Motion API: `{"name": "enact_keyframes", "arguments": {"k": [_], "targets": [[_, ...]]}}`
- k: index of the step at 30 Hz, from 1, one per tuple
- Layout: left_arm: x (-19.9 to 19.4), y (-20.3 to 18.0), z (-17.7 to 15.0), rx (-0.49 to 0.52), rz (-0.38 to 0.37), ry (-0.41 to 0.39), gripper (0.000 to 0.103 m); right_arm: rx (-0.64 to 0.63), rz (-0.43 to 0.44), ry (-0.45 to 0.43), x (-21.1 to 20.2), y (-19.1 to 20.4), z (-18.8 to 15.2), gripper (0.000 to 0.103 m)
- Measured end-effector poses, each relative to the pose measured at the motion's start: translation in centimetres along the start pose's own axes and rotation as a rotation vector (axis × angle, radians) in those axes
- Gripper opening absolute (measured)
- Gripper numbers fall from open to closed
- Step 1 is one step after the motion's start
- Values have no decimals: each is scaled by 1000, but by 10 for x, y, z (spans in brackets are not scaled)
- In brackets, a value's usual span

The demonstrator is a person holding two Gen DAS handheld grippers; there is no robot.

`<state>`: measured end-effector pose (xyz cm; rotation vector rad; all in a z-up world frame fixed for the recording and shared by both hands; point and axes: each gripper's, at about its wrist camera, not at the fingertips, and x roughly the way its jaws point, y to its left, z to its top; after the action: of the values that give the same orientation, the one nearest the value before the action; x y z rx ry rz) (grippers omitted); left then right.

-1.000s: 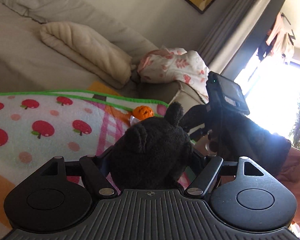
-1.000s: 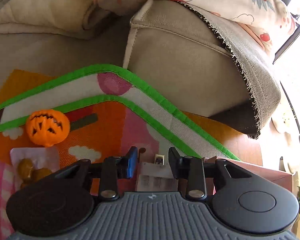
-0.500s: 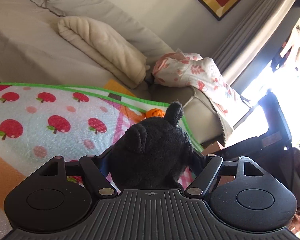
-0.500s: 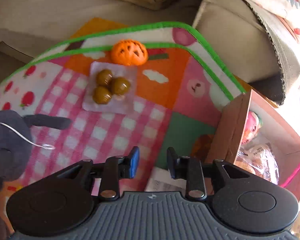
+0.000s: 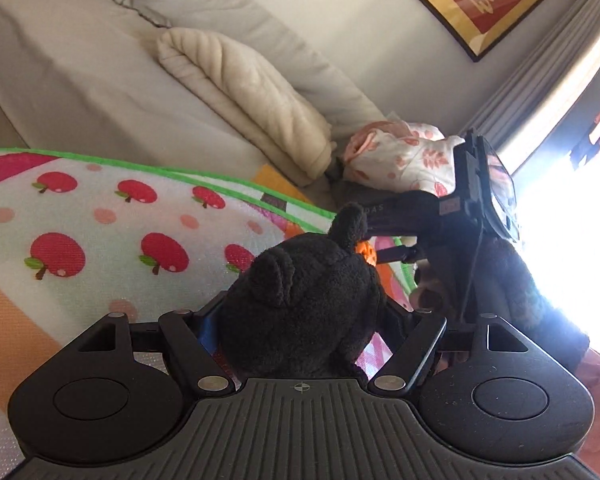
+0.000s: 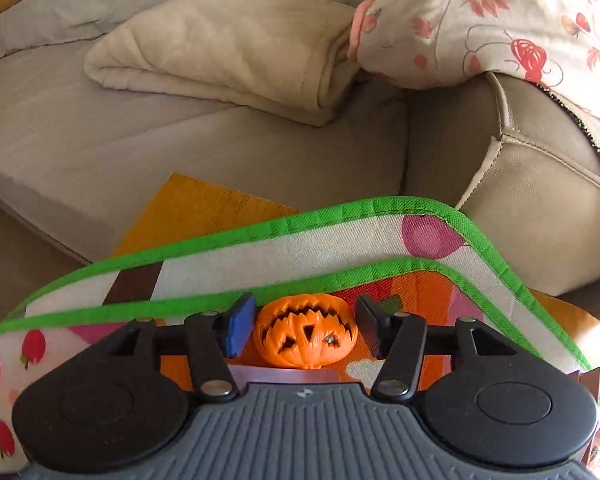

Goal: Organize objects

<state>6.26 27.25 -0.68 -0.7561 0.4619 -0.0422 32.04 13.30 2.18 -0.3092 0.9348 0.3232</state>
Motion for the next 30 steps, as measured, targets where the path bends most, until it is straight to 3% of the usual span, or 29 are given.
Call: {"name": "enact_keyframes", "arguments": {"k": [6,12,13,15,18,21,27,30], "targets": [[5,-3,-2,13,-31,43,80,-189,23,35,-41,-5,-56,55],[17,-16,-11,80,-135,150,80,-222,-47,27,-87,-26,-99,52],[18,-20,-14,104,-145,163,80,-194,-30,-3,-105,-36,-107,48],[21,-28,-19,148,-163,184,80,-140,-3,-54,-135,-49,-116,24],[24,-37,-25,189,-163,207,80,-73,50,-143,-185,-69,-142,24],[26,-49,-30,233,-153,235,80,-96,42,-208,-220,-77,-176,24],[13,-75,-50,307,-187,312,80,-92,35,-219,-221,-85,-200,27],[-10,-76,-58,316,-169,255,80,-48,83,-201,-206,-85,-192,32]]}}
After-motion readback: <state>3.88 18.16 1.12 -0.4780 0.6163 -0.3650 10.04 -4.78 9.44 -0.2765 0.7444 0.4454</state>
